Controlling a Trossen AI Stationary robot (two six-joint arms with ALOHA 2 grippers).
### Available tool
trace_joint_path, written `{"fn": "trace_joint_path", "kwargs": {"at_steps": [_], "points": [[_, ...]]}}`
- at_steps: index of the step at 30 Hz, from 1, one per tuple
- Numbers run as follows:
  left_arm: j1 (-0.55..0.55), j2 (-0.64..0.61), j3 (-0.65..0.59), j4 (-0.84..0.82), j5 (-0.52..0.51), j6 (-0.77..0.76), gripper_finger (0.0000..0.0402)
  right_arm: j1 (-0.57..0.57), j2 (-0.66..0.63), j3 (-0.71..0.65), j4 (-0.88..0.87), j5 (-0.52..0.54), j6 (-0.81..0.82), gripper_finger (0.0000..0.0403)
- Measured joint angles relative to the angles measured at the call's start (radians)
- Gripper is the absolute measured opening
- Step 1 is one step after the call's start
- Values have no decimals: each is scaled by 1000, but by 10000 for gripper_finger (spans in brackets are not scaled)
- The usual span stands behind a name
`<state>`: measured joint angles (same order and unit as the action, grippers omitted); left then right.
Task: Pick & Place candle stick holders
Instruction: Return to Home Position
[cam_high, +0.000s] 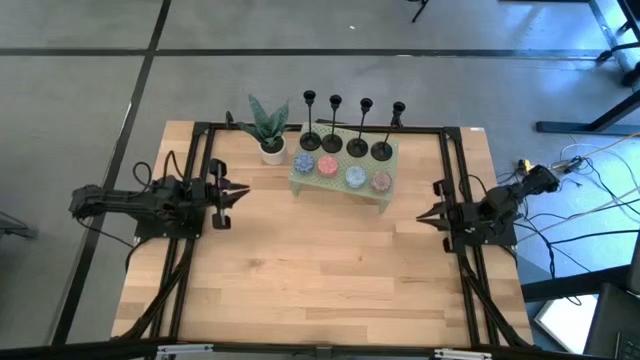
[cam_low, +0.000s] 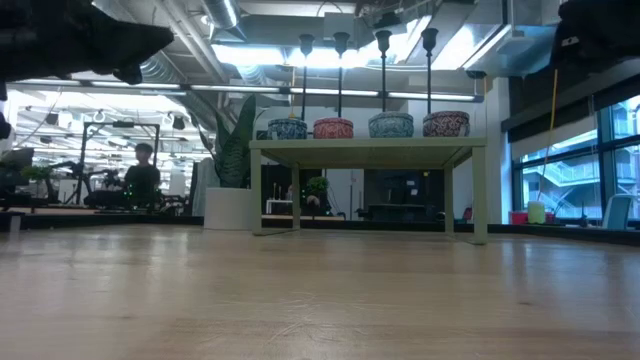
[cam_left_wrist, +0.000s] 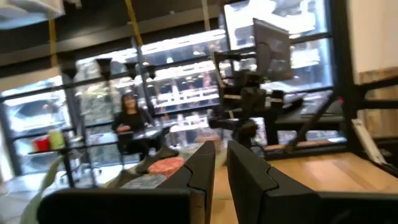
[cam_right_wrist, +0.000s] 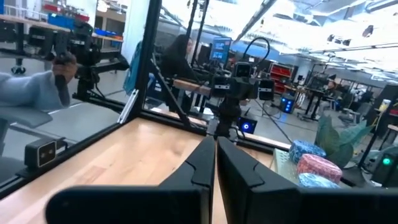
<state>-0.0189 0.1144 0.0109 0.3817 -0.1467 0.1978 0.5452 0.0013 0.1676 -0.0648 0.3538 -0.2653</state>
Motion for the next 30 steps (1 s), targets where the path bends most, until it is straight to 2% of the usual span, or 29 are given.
{"fn": "trace_joint_path", "kwargs": {"at_steps": [3, 8, 10, 17, 20, 25, 30], "points": [[46, -1, -2, 15, 2, -20, 37, -14, 0, -36, 55, 0, -5, 21], [114, 0, -2, -5, 106, -31, 37, -52, 0, -82, 113, 6, -57, 21], [141, 1, -2, -41, 114, -31, 37, -71, 0, -86, 123, 8, -49, 21], [234, 1, -2, -56, 154, -74, 37, -142, 0, -142, 184, -66, -30, 21], [262, 1, -2, -60, 193, -73, 37, -178, 0, -160, 184, -67, -25, 21], [307, 1, -2, -71, 201, -73, 37, -230, 0, -161, 155, -68, 24, 21], [342, 1, -2, -70, 304, -117, 37, -255, 0, -161, 139, -70, 27, 21]]}}
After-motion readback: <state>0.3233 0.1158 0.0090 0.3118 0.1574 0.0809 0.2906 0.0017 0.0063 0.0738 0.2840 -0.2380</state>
